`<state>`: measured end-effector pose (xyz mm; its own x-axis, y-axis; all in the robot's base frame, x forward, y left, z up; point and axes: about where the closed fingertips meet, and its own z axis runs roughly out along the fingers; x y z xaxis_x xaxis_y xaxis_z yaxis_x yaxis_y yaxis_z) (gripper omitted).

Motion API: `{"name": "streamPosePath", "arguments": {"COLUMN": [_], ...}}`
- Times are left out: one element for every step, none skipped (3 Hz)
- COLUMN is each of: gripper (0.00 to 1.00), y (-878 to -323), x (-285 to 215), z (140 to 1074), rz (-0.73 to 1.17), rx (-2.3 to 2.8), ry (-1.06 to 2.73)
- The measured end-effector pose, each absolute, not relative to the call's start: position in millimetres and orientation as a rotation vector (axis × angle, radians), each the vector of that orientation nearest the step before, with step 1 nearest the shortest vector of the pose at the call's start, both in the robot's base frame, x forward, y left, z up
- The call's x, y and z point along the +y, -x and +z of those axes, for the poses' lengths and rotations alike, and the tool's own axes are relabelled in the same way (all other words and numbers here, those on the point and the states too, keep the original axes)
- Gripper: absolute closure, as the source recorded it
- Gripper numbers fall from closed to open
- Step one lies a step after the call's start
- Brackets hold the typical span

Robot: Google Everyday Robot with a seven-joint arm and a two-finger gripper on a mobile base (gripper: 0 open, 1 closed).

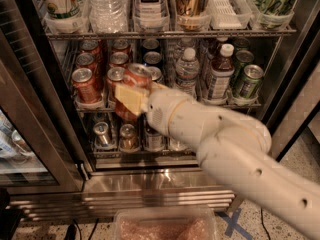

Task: Pick pepsi can from top shelf of fridge

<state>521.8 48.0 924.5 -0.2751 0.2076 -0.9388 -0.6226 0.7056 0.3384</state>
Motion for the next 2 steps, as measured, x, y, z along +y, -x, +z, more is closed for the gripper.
{"name": "streamPosePath", "arguments": {"gripper": [1.00, 1.00], "y": [-538.5, -558.5], "x": [40.8, 10.5], "z": [991.5, 1007.6], "rz": [0.973, 1.087], "rx": [1.572, 1.589], "ry": [0.328, 0.287]}}
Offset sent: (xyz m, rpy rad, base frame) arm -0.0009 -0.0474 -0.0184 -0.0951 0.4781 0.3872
